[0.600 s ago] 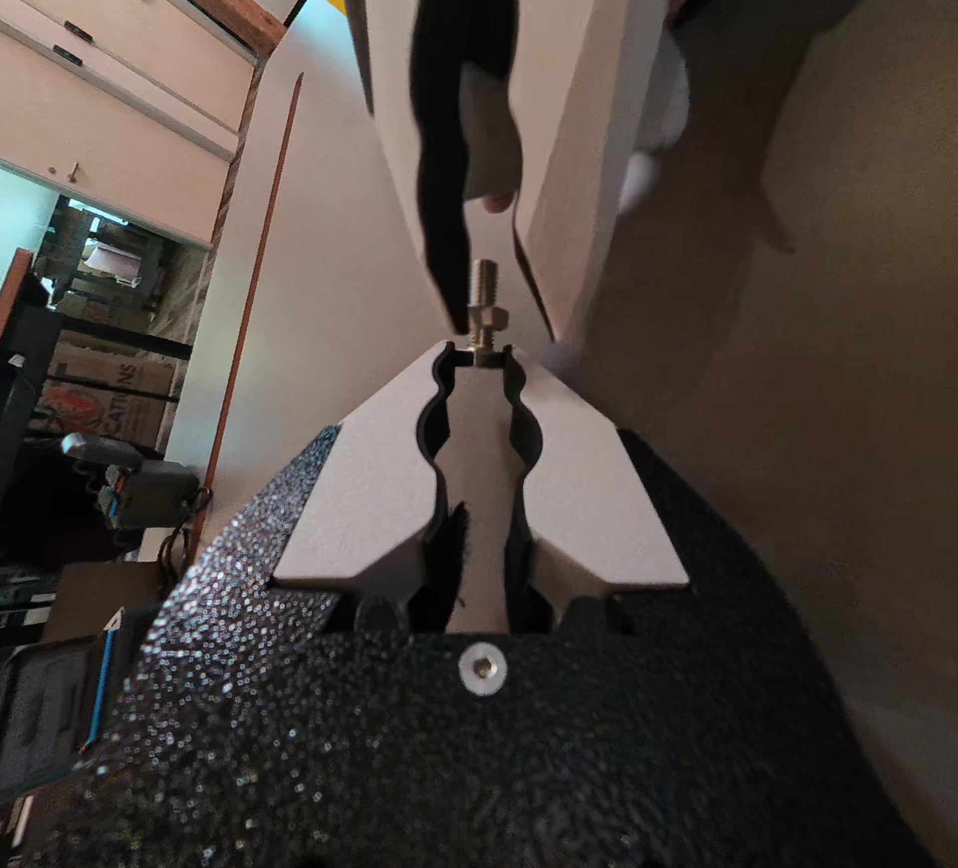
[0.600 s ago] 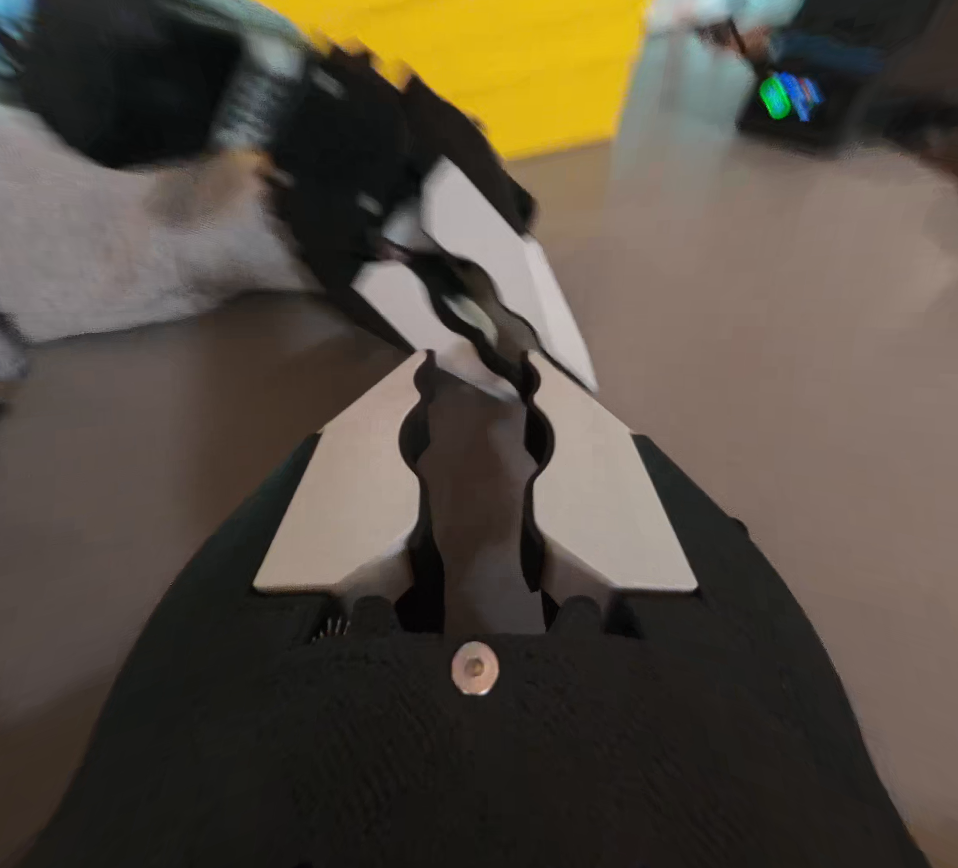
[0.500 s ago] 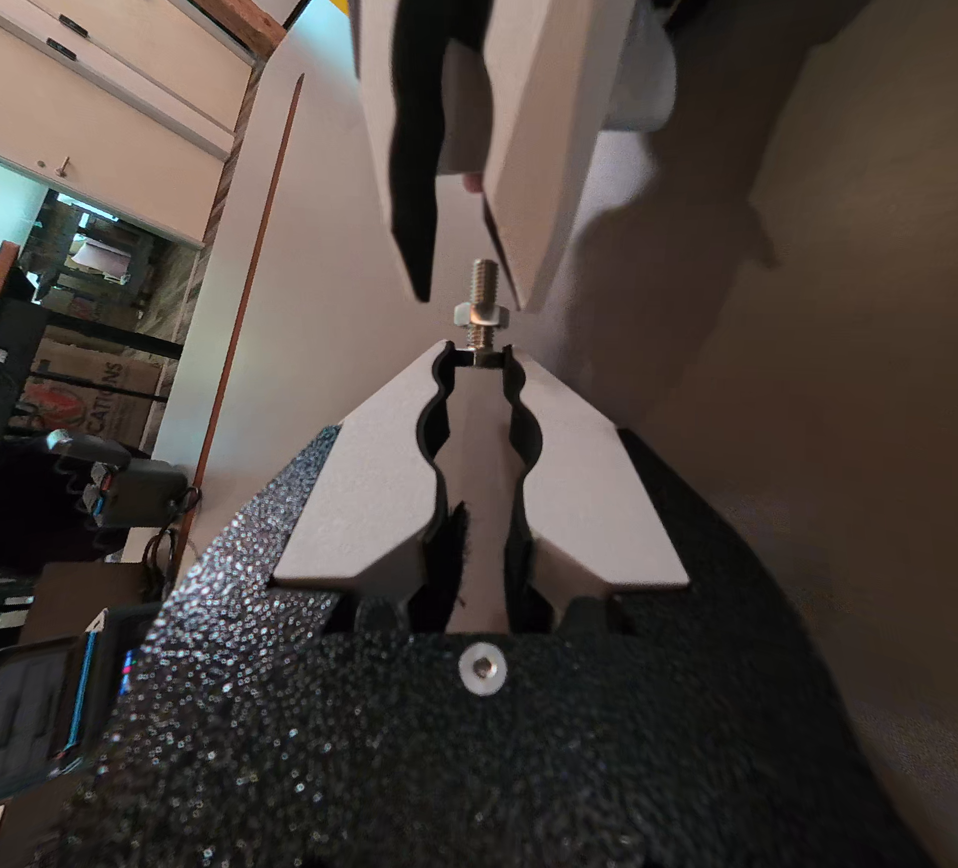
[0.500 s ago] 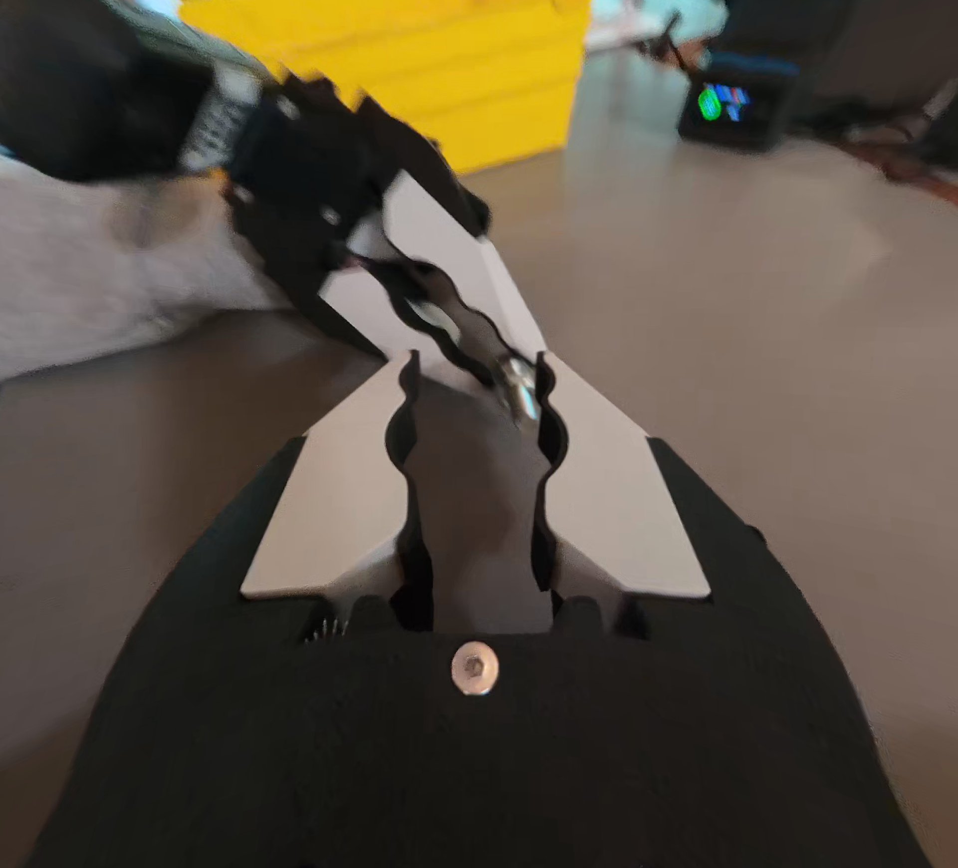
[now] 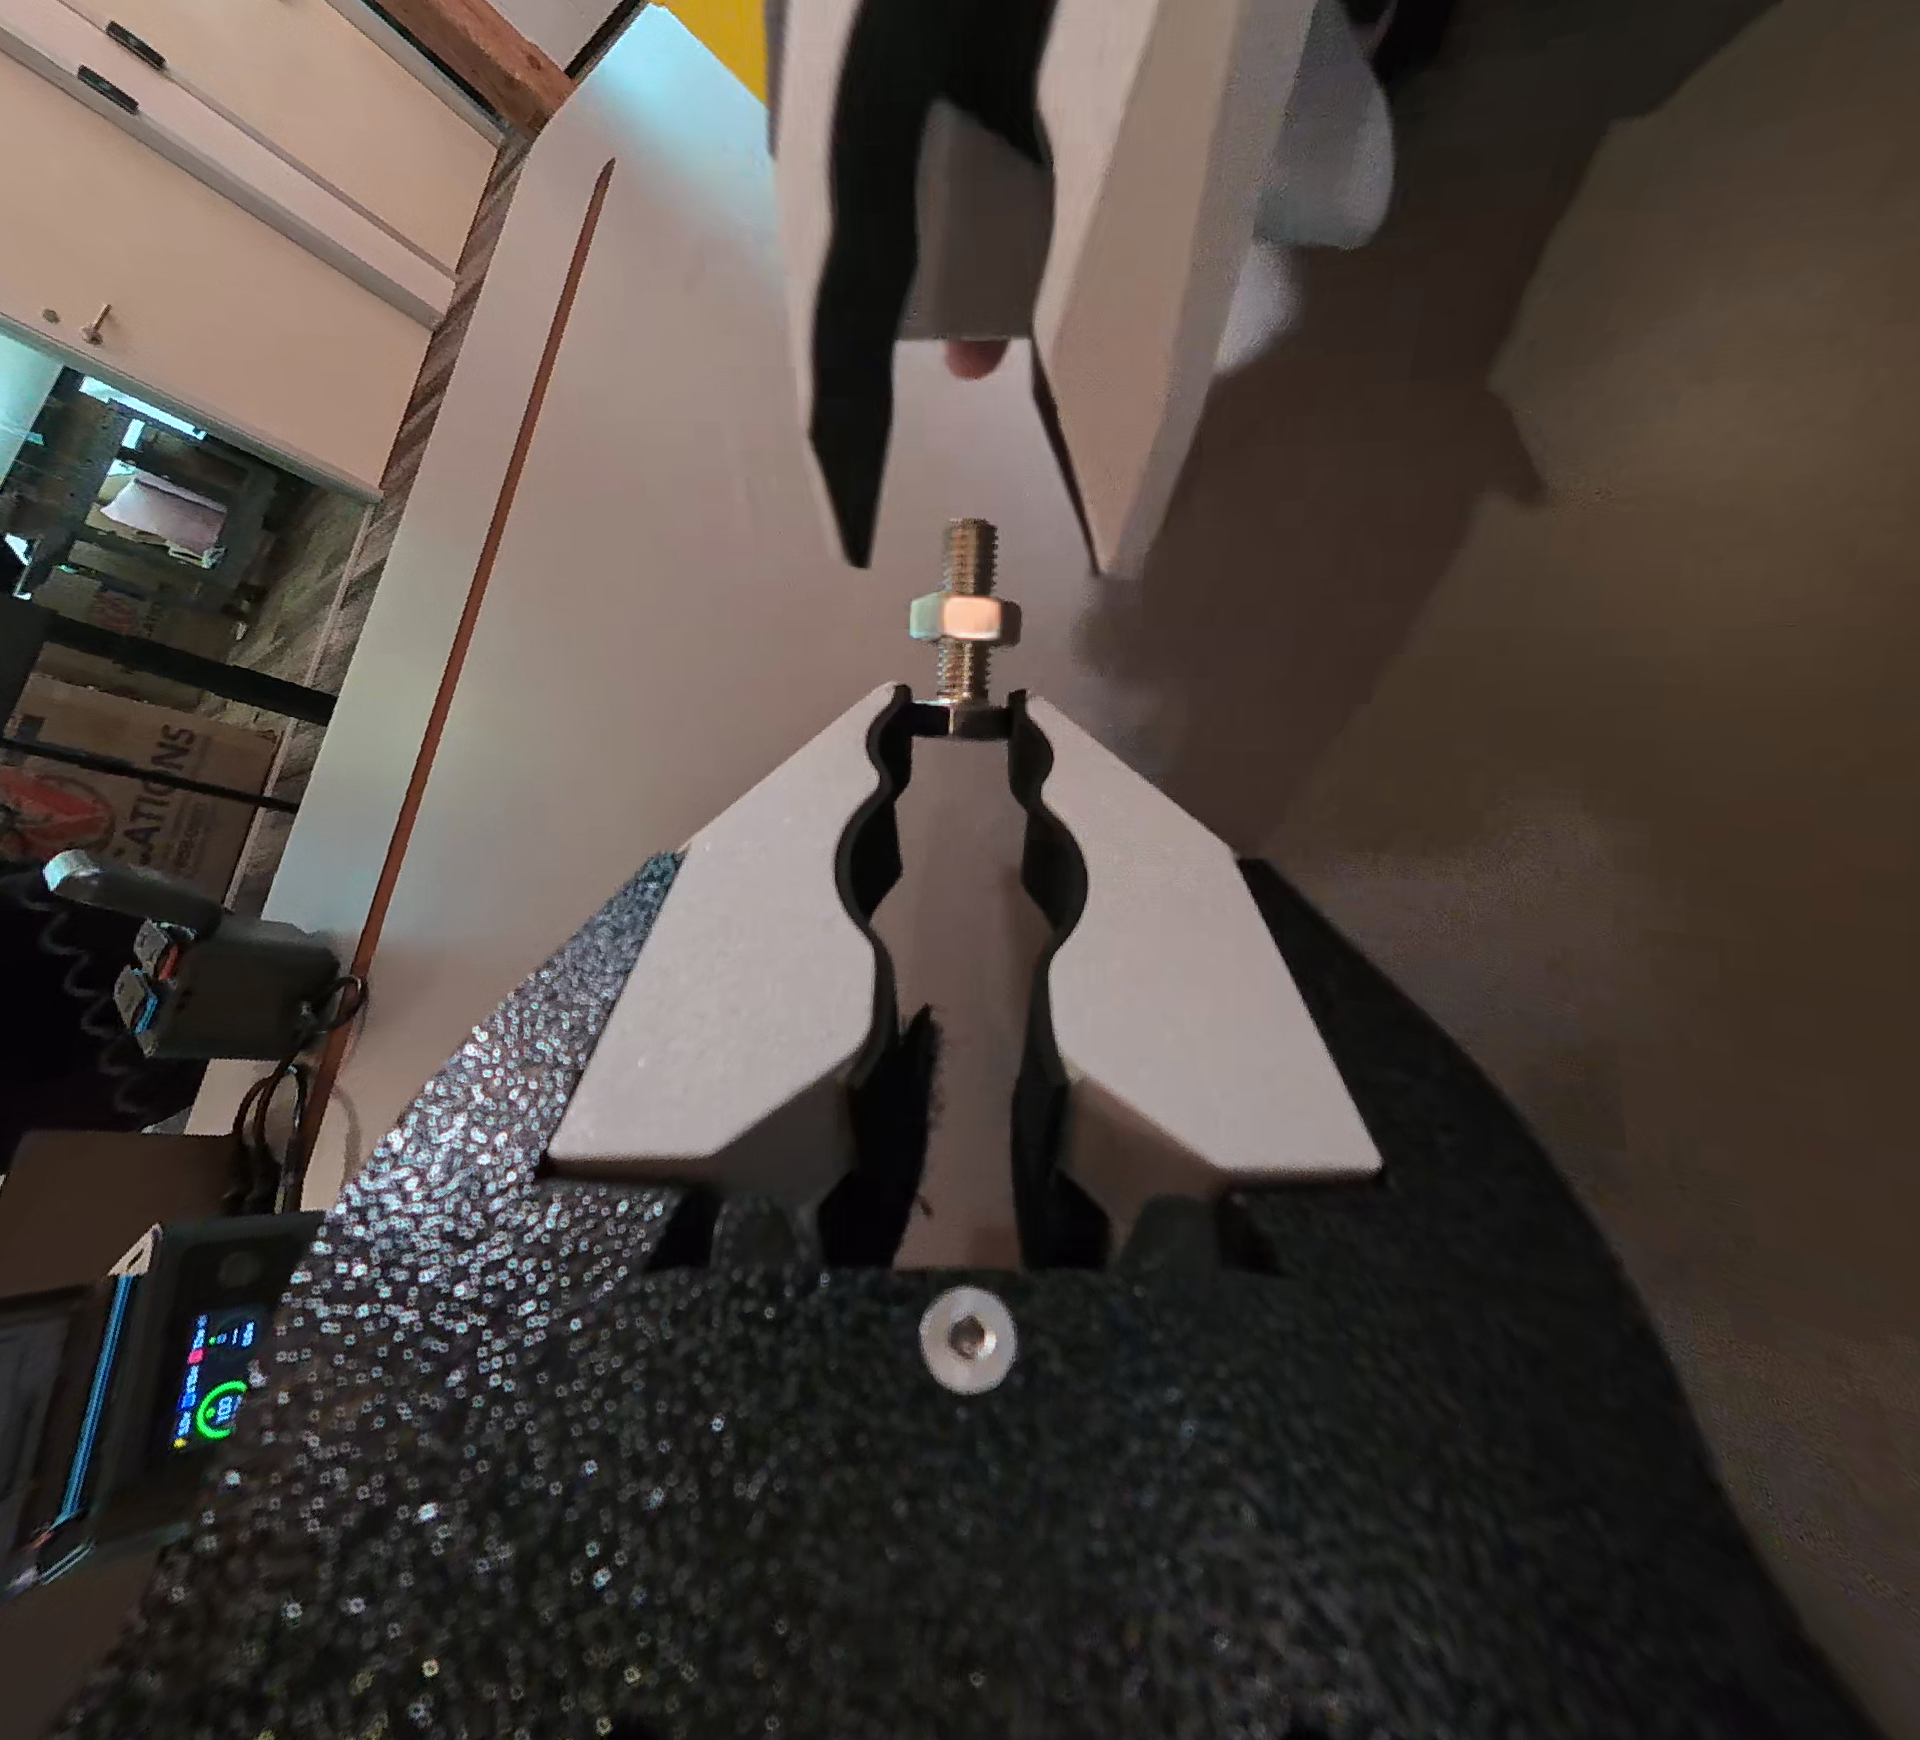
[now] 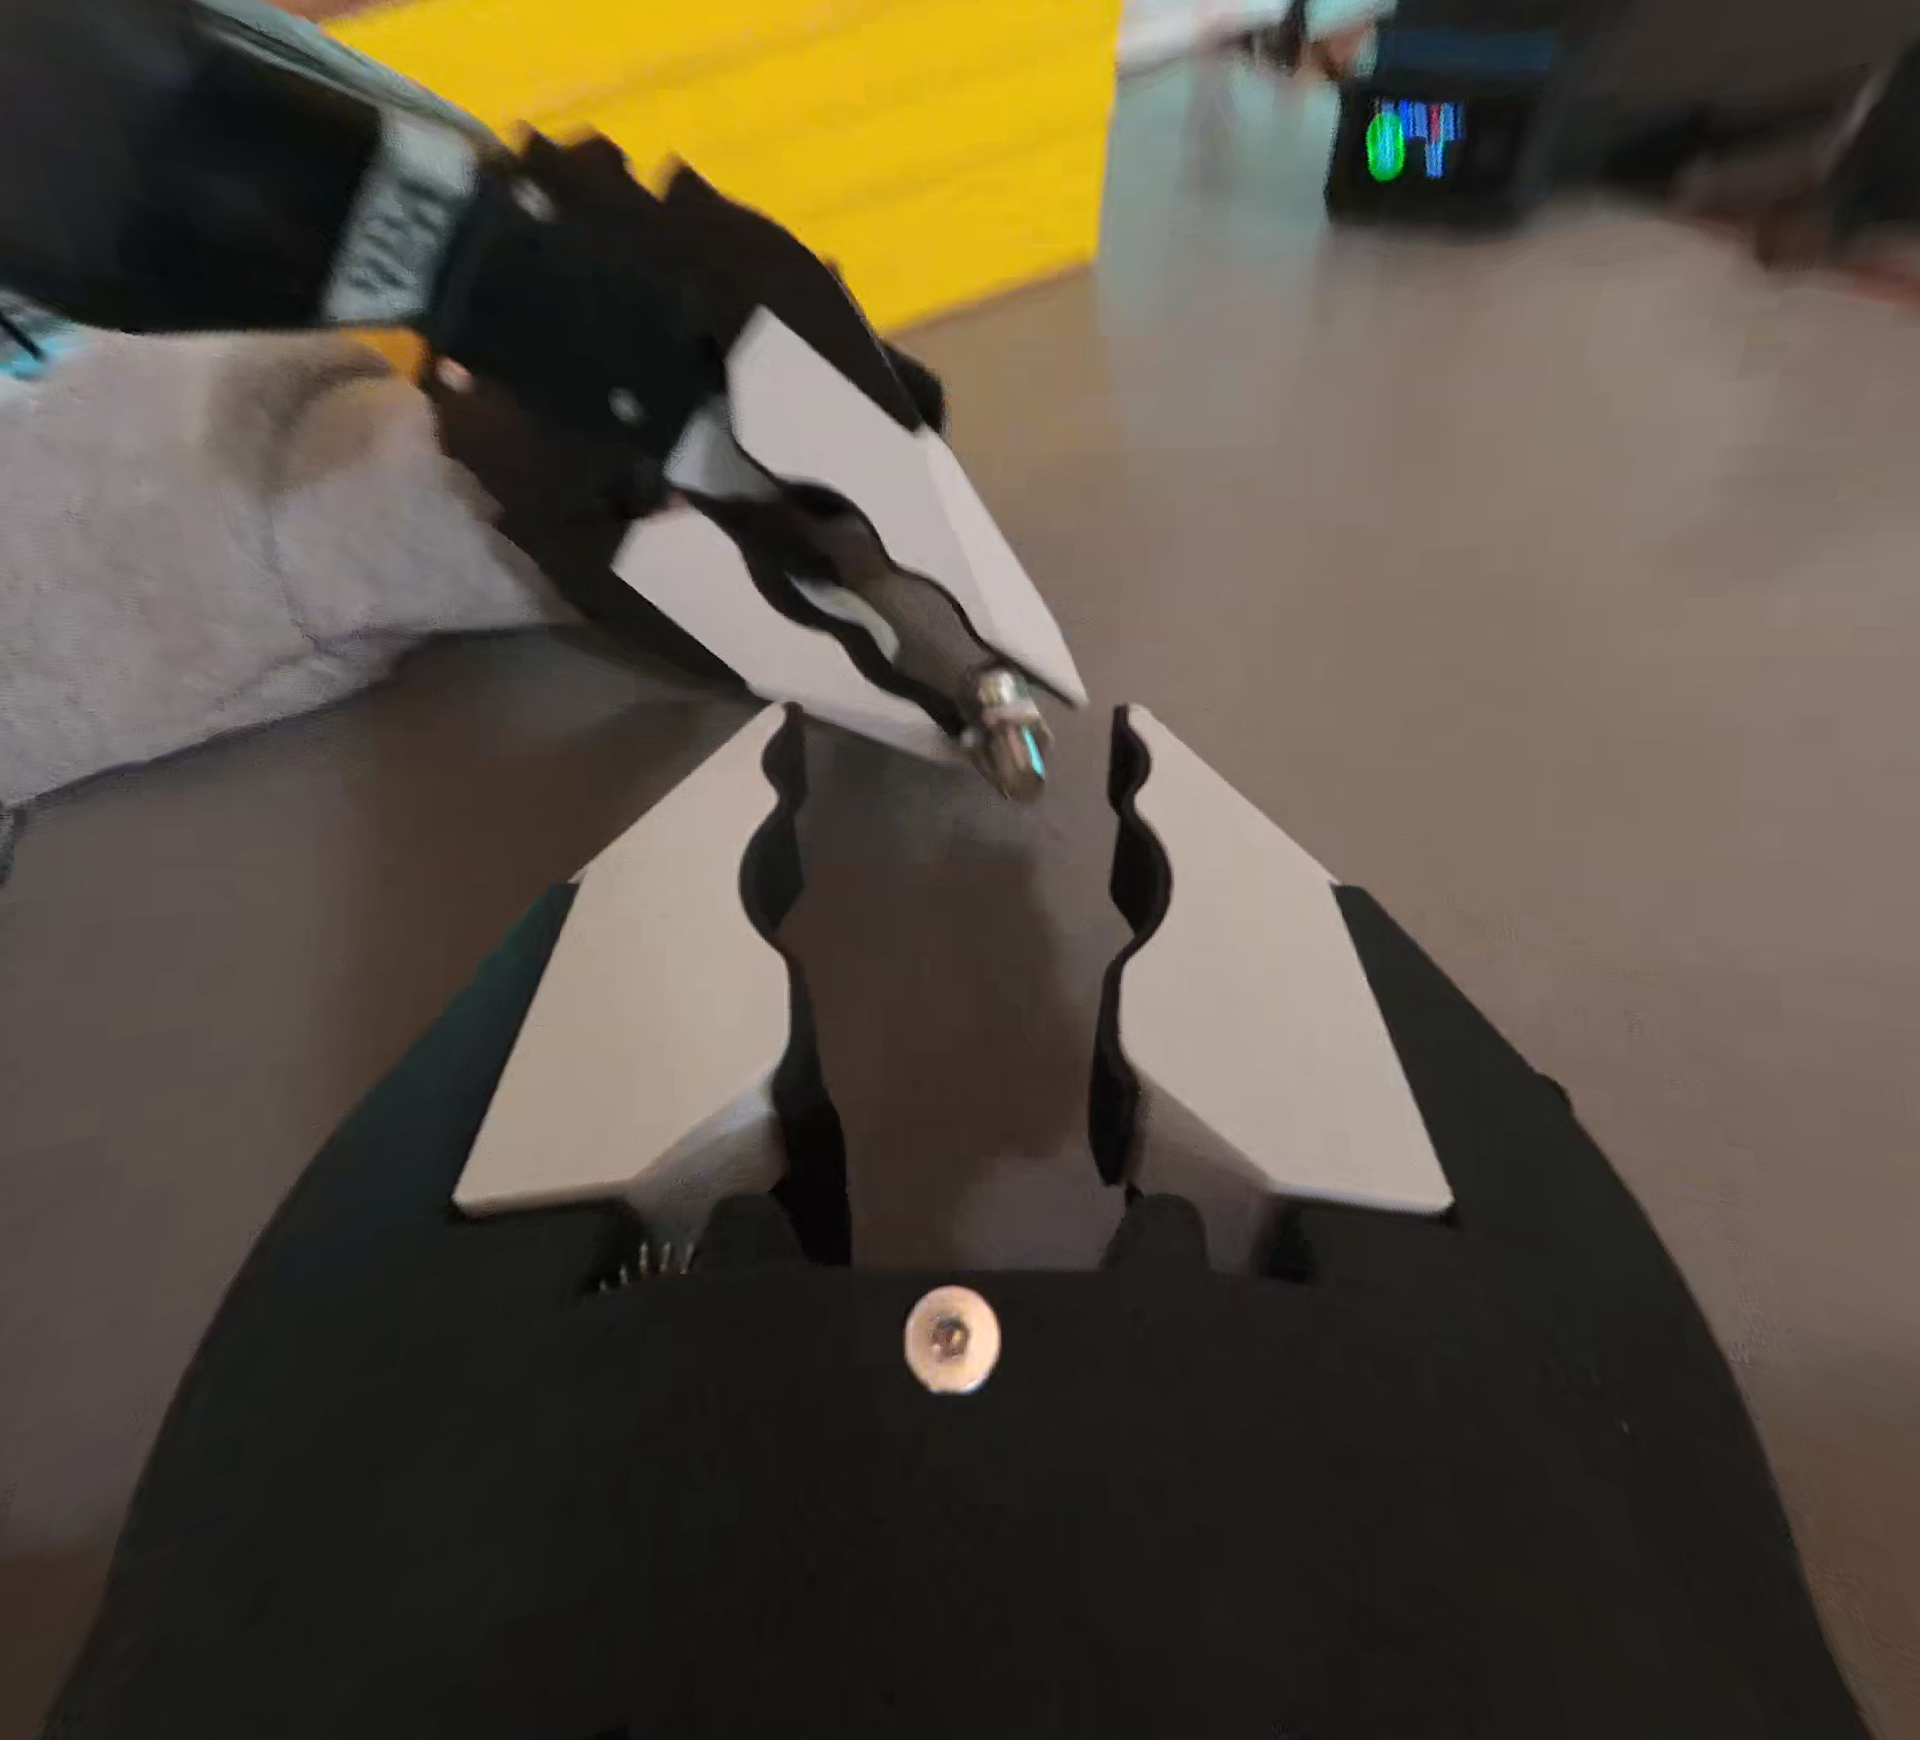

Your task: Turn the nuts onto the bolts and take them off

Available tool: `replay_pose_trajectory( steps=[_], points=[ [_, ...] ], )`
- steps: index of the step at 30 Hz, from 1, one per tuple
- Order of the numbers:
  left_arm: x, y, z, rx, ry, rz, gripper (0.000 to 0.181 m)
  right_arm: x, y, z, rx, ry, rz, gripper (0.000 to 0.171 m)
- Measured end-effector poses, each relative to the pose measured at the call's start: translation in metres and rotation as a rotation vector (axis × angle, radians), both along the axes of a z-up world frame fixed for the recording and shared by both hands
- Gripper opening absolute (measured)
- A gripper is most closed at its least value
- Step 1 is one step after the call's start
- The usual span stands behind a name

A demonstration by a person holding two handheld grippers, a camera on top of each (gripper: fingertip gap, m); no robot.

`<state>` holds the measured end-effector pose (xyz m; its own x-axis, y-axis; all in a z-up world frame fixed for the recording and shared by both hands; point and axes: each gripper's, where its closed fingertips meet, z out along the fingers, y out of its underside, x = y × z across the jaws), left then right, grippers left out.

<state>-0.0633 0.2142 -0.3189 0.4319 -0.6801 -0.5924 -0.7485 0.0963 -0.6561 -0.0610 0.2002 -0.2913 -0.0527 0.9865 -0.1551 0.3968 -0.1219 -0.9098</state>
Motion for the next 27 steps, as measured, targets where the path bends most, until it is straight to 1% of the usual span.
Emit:
replay_pose_trajectory(
  steps=[3, 5, 7, 8, 9, 10, 11, 13, 15, 17, 19, 21, 22, 23, 24, 25, 27],
  points=[
    [0.0, 0.0, 0.0, -0.002, 0.005, -0.002, 0.017, 0.002, 0.0, -0.022, 0.028, -0.148, -0.009, 0.06],
    [0.0, 0.001, -0.001, -0.004, 0.006, -0.002, 0.017, -0.003, -0.009, -0.026, 0.05, -0.175, 0.03, 0.061],
    [0.0, 0.001, -0.001, -0.006, 0.006, -0.002, 0.017, -0.013, -0.02, -0.007, 0.108, -0.051, 0.08, 0.062],
    [0.0, 0.001, 0.0, -0.002, 0.005, -0.003, 0.017, -0.014, -0.038, 0.011, 0.124, 0.063, 0.182, 0.045],
    [0.0, 0.001, -0.001, -0.004, 0.007, 0.001, 0.017, -0.014, -0.051, 0.03, 0.117, 0.171, 0.235, 0.043],
    [0.001, 0.001, -0.001, -0.003, 0.013, 0.0, 0.017, -0.014, -0.048, 0.038, 0.124, 0.205, 0.202, 0.038],
    [0.001, 0.001, -0.001, 0.0, 0.015, 0.0, 0.016, -0.013, -0.038, 0.033, 0.141, 0.154, 0.15, 0.039],
    [0.001, 0.002, -0.001, 0.0, 0.013, 0.001, 0.017, -0.005, -0.014, 0.009, 0.155, -0.007, 0.048, 0.05],
    [0.001, 0.002, -0.001, -0.001, 0.014, 0.001, 0.017, 0.002, -0.005, -0.011, 0.106, -0.117, 0.015, 0.056],
    [0.001, 0.002, -0.001, -0.001, 0.017, 0.002, 0.017, 0.005, -0.006, -0.025, 0.062, -0.186, 0.019, 0.057],
    [0.001, 0.002, -0.002, -0.002, 0.021, 0.002, 0.017, 0.0, -0.01, -0.026, 0.084, -0.185, 0.035, 0.057],
    [0.001, 0.003, -0.002, -0.001, 0.026, 0.004, 0.017, -0.008, -0.017, -0.012, 0.157, -0.098, 0.071, 0.064],
    [0.001, 0.003, -0.002, 0.002, 0.025, 0.002, 0.017, -0.01, -0.032, 0.003, 0.183, 0.0, 0.155, 0.052],
    [0.001, 0.003, -0.002, 0.0, 0.025, 0.005, 0.017, -0.012, -0.049, 0.02, 0.177, 0.106, 0.225, 0.05],
    [0.001, 0.003, -0.002, -0.002, 0.025, 0.005, 0.017, -0.013, -0.051, 0.028, 0.179, 0.145, 0.218, 0.048],
    [0.001, 0.003, -0.002, -0.002, 0.023, 0.004, 0.017, -0.012, -0.042, 0.022, 0.191, 0.094, 0.168, 0.049],
    [0.001, 0.003, -0.002, -0.002, 0.02, 0.005, 0.017, -0.005, -0.017, -0.002, 0.212, -0.076, 0.063, 0.058]
  ],
)
